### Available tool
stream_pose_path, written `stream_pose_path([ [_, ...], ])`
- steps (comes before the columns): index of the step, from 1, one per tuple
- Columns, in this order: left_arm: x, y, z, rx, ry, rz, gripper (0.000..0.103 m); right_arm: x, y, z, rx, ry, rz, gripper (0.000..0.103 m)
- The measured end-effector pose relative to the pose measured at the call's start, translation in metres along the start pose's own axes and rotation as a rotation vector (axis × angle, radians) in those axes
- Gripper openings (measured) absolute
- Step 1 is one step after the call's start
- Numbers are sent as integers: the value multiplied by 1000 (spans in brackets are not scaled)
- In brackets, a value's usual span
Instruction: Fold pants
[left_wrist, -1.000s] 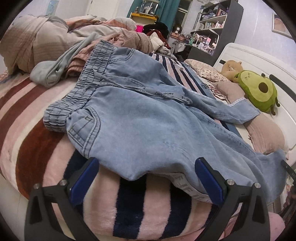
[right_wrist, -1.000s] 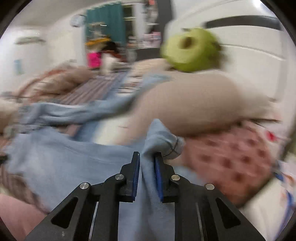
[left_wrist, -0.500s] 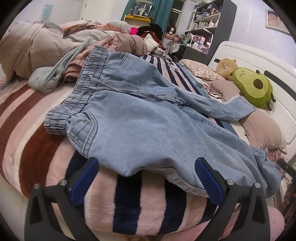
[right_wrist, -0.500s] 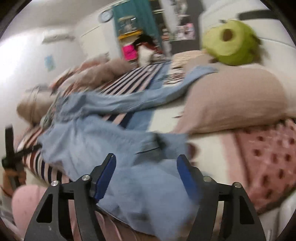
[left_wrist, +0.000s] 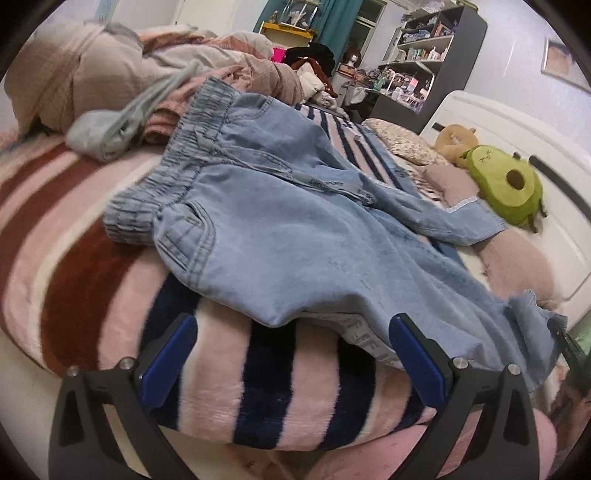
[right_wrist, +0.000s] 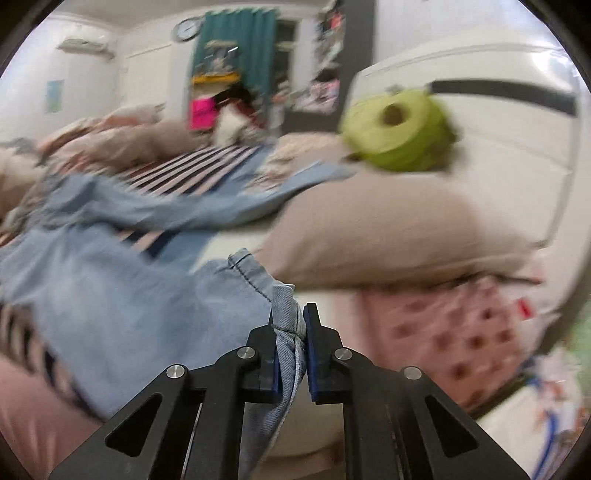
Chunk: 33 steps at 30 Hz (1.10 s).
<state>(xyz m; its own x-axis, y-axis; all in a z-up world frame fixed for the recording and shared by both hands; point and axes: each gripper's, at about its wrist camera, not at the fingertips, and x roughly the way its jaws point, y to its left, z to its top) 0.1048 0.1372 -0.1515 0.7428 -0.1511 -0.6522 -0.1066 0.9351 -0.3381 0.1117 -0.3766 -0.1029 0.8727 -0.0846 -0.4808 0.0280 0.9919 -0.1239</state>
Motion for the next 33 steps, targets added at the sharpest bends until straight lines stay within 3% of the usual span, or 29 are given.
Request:
stream_pose_path([
  [4, 17, 4, 0, -69, 48, -87, 101, 12, -38, 12, -18, -16, -255, 5],
  [7, 31, 1, -1, -105, 79, -140, 95, 26, -64, 8, 26, 59, -258, 5],
  [9, 37, -5, 1, -98, 79, -161, 95, 34, -62, 2, 12, 113, -250, 9],
  [10, 40, -9, 2, -97, 77, -177, 95, 34, -59, -2, 9, 119, -240, 22],
  [11, 42, -11, 4, -104, 79, -192, 95, 33, -59, -4, 14, 120, -224, 48],
  [13, 49, -12, 8, -131, 84, -237, 90, 23, -59, -6, 69, 103, -177, 64],
  [15, 55, -10, 12, -157, 93, -256, 69, 11, -62, -5, 152, 96, -109, 64],
  [17, 61, -10, 15, -164, 102, -230, 39, -3, -56, -9, 218, 97, -45, 64],
  [20, 59, -11, 15, -144, 95, -216, 19, -22, -51, -13, 297, 133, 112, 64],
  [22, 50, -10, 15, -133, 67, -209, 12, -25, -42, -24, 342, 195, 204, 64],
  [26, 33, -6, 18, -122, 20, -193, 10, -5, -26, -58, 472, 321, 361, 64],
  [30, 19, -8, 18, -89, 6, -172, 10, 14, -17, -75, 547, 322, 381, 63],
  [33, 11, -5, 15, -84, -1, -164, 10, 22, -16, -77, 590, 292, 365, 42],
])
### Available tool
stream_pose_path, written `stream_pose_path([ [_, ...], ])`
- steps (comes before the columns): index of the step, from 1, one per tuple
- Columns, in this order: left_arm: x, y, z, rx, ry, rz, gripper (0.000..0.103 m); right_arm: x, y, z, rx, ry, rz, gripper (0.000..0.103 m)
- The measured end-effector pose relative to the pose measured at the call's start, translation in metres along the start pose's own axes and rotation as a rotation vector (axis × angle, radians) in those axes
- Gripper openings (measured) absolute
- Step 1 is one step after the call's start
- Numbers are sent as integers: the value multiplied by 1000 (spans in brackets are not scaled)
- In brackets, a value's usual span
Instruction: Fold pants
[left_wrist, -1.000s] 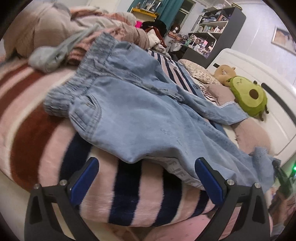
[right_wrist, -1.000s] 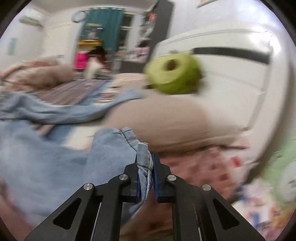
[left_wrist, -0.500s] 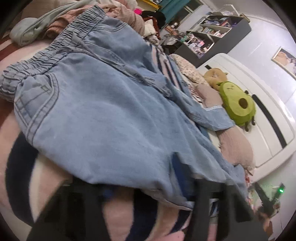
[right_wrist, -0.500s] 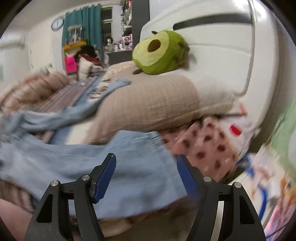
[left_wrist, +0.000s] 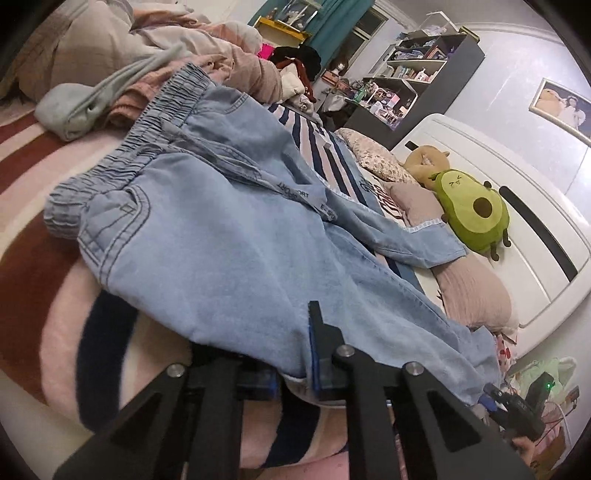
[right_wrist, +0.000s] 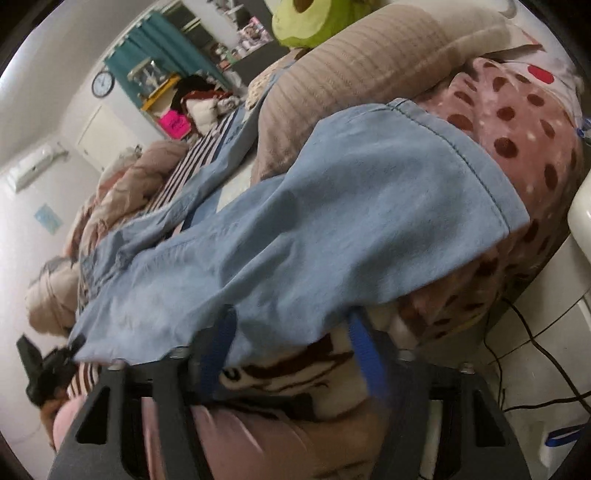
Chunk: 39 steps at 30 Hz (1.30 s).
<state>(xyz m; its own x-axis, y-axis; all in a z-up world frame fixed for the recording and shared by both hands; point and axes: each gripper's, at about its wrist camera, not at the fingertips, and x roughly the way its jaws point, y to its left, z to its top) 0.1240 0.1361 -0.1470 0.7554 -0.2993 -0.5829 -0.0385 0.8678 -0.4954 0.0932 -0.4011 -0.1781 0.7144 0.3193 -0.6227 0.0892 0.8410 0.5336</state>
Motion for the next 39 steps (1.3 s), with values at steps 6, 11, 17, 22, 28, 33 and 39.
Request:
stream_pose_path([
  [6, -3, -2, -7, 22, 9, 27, 10, 11, -3, 1, 17, 19, -33, 41],
  [11, 4, 2, -6, 8, 26, 22, 21, 15, -11, -5, 84, 27, -18, 69],
  [17, 13, 25, 2, -37, 13, 71, 57, 0, -3, 4, 92, -57, 6, 47],
  [22, 16, 40, 6, -93, -21, 81, 57, 1, 0, 12, 74, -70, 15, 37],
  [28, 2, 51, 21, -123, -140, 237, 22, -3, 16, 22, 28, -164, -46, 9],
  [33, -19, 45, 24, -80, -185, 240, 10, -24, 33, 31, -26, -260, -20, 6],
  [39, -67, 34, 18, -54, -268, 294, 7, -44, 47, 31, -68, -286, 27, 6],
])
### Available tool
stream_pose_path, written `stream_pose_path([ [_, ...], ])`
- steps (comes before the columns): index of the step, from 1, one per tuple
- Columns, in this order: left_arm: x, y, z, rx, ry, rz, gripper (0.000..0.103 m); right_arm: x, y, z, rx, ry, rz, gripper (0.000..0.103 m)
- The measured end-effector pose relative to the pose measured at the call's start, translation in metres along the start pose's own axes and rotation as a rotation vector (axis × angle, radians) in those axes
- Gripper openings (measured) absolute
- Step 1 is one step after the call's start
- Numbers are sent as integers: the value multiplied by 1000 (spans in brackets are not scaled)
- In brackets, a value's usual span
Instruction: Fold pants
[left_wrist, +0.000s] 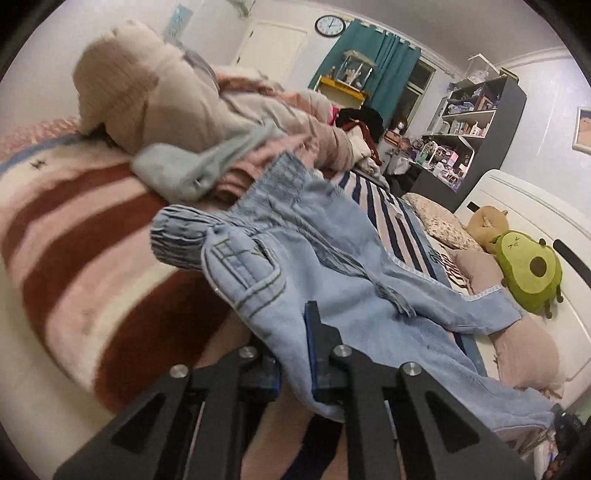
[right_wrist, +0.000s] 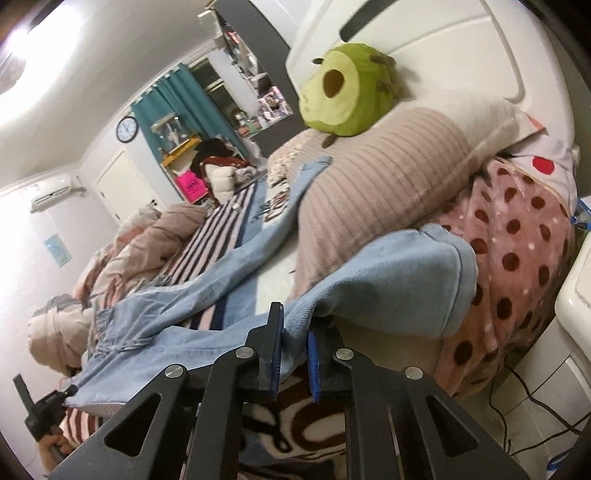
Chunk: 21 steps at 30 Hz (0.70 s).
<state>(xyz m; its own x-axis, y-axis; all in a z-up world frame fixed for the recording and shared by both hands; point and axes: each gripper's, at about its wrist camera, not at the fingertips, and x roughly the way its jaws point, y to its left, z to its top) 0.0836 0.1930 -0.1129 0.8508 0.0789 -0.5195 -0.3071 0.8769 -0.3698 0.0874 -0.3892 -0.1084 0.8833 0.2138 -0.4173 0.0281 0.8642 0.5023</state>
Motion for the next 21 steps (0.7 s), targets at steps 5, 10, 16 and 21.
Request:
stream_pose_path([
  [5, -36, 14, -7, 13, -13, 23, 7, -13, 11, -6, -30, 17, 27, 6],
  [10, -68, 30, -16, 19, -51, 54, 6, -24, 17, -11, -50, 37, 63, 6],
  [16, -98, 36, -11, 40, -57, 69, 6, -41, 38, -10, -101, 26, 121, 6],
  [21, -87, 18, 0, 110, -33, 58, 6, -30, 49, 6, -146, 21, 129, 6],
])
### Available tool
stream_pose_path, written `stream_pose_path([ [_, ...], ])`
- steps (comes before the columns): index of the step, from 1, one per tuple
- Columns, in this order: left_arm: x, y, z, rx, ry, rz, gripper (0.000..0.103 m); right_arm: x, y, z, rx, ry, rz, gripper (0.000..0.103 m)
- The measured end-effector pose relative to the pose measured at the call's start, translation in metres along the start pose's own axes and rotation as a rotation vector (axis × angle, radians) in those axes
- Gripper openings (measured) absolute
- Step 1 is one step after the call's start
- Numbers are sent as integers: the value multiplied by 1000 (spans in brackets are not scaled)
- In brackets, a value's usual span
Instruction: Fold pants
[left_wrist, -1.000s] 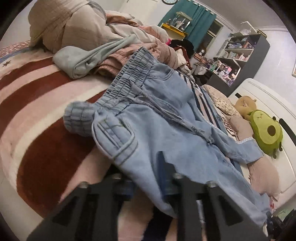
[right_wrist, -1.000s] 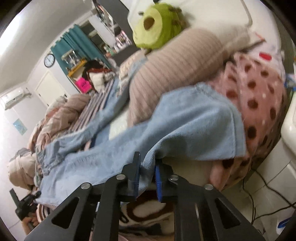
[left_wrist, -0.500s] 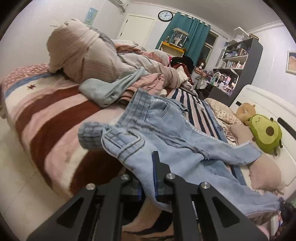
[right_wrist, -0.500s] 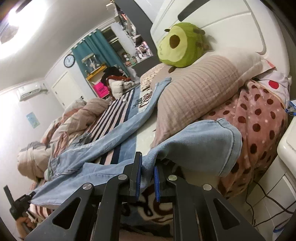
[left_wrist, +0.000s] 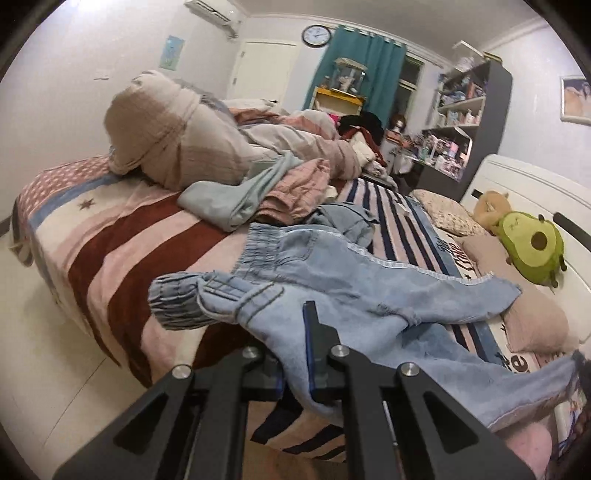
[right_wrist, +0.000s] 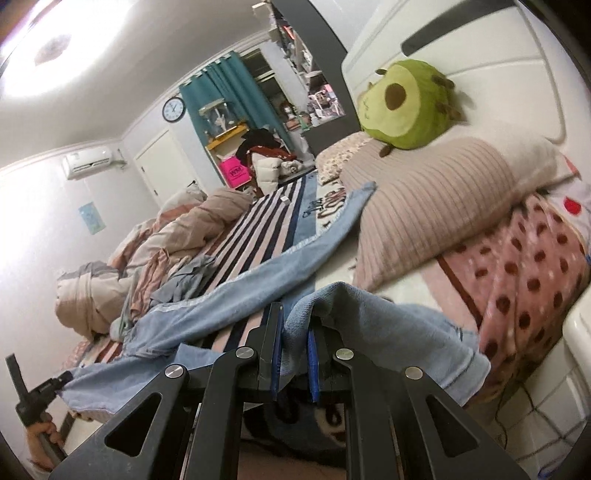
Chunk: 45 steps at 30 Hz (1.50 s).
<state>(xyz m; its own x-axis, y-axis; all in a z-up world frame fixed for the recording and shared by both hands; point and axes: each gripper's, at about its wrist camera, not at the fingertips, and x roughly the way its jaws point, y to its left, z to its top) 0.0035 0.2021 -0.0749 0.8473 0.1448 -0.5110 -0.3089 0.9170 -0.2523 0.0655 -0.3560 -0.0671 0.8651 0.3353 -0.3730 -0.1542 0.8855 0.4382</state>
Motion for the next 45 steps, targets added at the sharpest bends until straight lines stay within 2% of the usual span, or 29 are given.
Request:
stream_pose_path([
  [5, 19, -16, 27, 30, -16, -44, 6, 33, 2, 35, -69, -14, -17, 6],
  [9, 50, -36, 54, 69, -18, -72, 6, 74, 4, 67, -112, -8, -31, 6],
  [16, 136, -51, 90, 81, 34, -76, 6, 162, 18, 113, -246, 29, -86, 6],
  [23, 214, -58, 104, 129, 83, -19, 6, 255, 27, 137, -372, 86, -166, 6],
  [26, 245, -63, 111, 155, 79, 29, 6, 289, 26, 141, -390, 103, -189, 6],
  [32, 291, -56, 123, 113, 83, 132, 9, 346, 34, 141, -452, 120, -227, 6],
  [33, 297, -54, 124, 109, 96, 141, 9, 353, 36, 141, -468, 122, -235, 9],
  [34, 303, -54, 124, 108, 115, 141, 11, 360, 37, 141, -477, 137, -235, 19],
  [35, 306, -54, 124, 114, 135, 133, 18, 364, 38, 141, -480, 158, -232, 37],
  [36, 304, -55, 124, 120, 139, 124, 27, 365, 39, 140, -475, 170, -221, 46],
  [37, 298, -55, 125, 123, 124, 110, 58, 364, 38, 140, -461, 172, -207, 57],
  [38, 288, -53, 128, 114, 96, 59, 90, 361, 37, 141, -454, 165, -204, 64],
  [39, 280, -53, 132, 115, 81, 10, 98, 355, 36, 143, -457, 151, -216, 68],
  [40, 272, -54, 137, 138, 77, -32, 99, 351, 36, 144, -462, 142, -227, 74],
  [41, 264, -57, 141, 172, 69, -43, 99, 345, 35, 147, -464, 136, -232, 75],
  [43, 245, -63, 148, 231, 22, 17, 99, 330, 32, 154, -456, 127, -235, 76],
  [45, 233, -62, 149, 235, 22, 14, 99, 313, 29, 156, -446, 125, -244, 78],
])
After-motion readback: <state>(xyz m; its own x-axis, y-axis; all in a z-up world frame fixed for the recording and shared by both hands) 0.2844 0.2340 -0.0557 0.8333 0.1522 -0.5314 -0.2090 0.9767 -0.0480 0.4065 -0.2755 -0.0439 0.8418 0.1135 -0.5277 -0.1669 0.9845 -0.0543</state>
